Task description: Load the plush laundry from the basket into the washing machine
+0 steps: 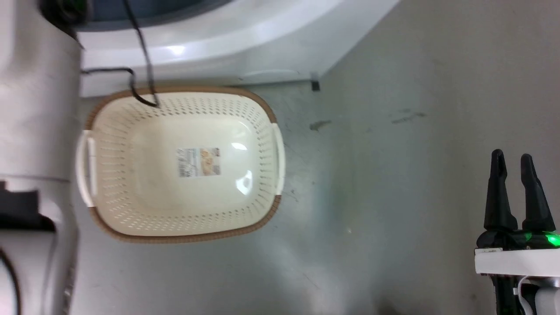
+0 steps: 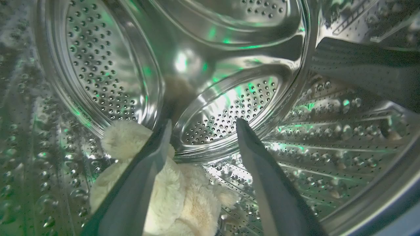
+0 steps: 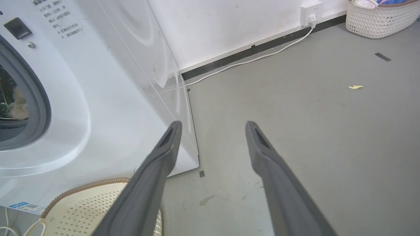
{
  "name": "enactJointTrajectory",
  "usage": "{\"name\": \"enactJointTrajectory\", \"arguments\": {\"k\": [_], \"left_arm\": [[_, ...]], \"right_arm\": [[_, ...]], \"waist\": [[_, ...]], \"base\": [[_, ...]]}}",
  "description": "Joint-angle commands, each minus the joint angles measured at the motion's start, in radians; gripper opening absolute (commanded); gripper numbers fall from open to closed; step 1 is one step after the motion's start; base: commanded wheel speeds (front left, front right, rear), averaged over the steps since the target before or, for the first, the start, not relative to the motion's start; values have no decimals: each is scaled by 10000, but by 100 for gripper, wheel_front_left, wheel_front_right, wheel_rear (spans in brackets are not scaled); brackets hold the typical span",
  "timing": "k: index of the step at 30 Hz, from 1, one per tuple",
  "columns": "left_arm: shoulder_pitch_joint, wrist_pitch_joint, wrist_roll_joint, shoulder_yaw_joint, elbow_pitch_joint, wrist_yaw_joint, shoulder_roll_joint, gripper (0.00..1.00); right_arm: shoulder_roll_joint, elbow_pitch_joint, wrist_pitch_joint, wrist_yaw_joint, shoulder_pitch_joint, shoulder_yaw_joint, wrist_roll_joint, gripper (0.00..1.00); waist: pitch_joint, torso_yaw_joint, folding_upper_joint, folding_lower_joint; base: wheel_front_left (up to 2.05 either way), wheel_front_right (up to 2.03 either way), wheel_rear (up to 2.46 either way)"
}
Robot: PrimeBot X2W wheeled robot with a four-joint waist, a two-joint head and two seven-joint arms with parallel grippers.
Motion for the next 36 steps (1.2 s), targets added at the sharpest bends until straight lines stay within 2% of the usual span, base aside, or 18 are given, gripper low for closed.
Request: {"name": "enactJointTrajectory", "arguments": {"k": [1,10,19,27,36], "left_arm": [[458,-50,-26,115,-242,-27,-148,100],[2735,-53,335,259,-1160,-89,-918,100],[4965,-54,626,557,-1770,-86,-1412,100],[6950,-54,814,586,-1896,-220,-1620,100],[8444,-34,826,483,-1918,-188,-1625,100]], "right_arm": [[-2,81,-44,-7,-151,-65,-121,100],[-2,481,-44,-7,-5,-166,-474,100],[-2,998,-44,-7,280,-77,-656,100],[-2,1461,-44,-7,859,-10,-776,100],[-2,1638,-44,-7,1349,19,-891,100]], "waist": [[-454,375,-1,0],[-1771,996,-1,0],[-3273,1332,-1,0],[-4746,1516,-1,0],[-5769,1604,-1,0]], "base": [[0,0,0],[0,0,0],[0,0,0],[0,0,0],[0,0,0]]}}
